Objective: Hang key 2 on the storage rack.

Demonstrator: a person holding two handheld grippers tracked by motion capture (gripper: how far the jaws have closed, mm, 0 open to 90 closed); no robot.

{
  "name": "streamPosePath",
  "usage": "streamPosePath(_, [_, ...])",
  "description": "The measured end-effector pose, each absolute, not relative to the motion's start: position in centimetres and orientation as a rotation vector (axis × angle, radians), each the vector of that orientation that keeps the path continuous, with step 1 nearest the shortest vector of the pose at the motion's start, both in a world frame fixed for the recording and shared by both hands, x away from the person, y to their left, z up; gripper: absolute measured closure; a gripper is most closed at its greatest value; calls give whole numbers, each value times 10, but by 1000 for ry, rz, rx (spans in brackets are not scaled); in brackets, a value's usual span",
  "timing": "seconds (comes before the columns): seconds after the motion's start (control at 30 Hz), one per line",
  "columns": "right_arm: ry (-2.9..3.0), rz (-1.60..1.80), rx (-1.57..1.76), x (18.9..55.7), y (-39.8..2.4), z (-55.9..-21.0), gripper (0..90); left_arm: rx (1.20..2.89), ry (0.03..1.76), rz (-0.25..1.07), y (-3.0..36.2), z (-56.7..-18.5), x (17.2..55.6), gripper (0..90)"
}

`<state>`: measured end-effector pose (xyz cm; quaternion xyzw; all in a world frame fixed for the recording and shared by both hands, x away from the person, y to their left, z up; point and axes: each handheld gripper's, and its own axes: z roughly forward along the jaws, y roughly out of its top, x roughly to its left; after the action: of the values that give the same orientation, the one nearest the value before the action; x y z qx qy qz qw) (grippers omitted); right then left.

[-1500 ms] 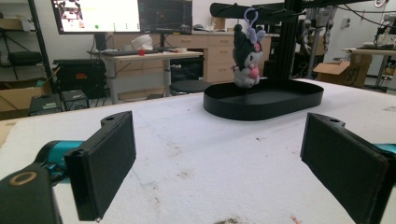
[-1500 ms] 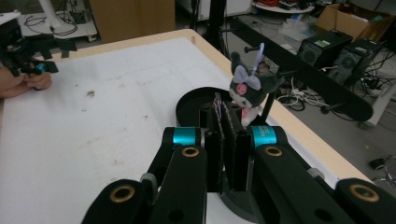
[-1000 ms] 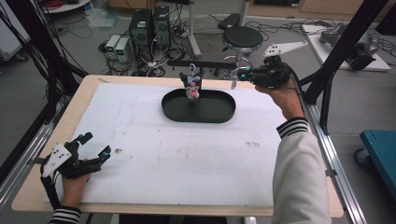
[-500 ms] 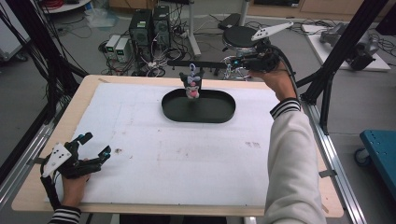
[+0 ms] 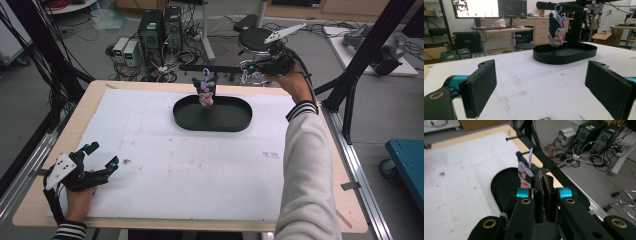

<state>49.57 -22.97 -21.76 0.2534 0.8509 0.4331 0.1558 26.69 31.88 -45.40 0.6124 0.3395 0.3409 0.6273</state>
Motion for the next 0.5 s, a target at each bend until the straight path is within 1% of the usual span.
streamPosePath(0.5, [2496,1134,747,511,-228,-235,884,1403,778,781,319,-454,267,108])
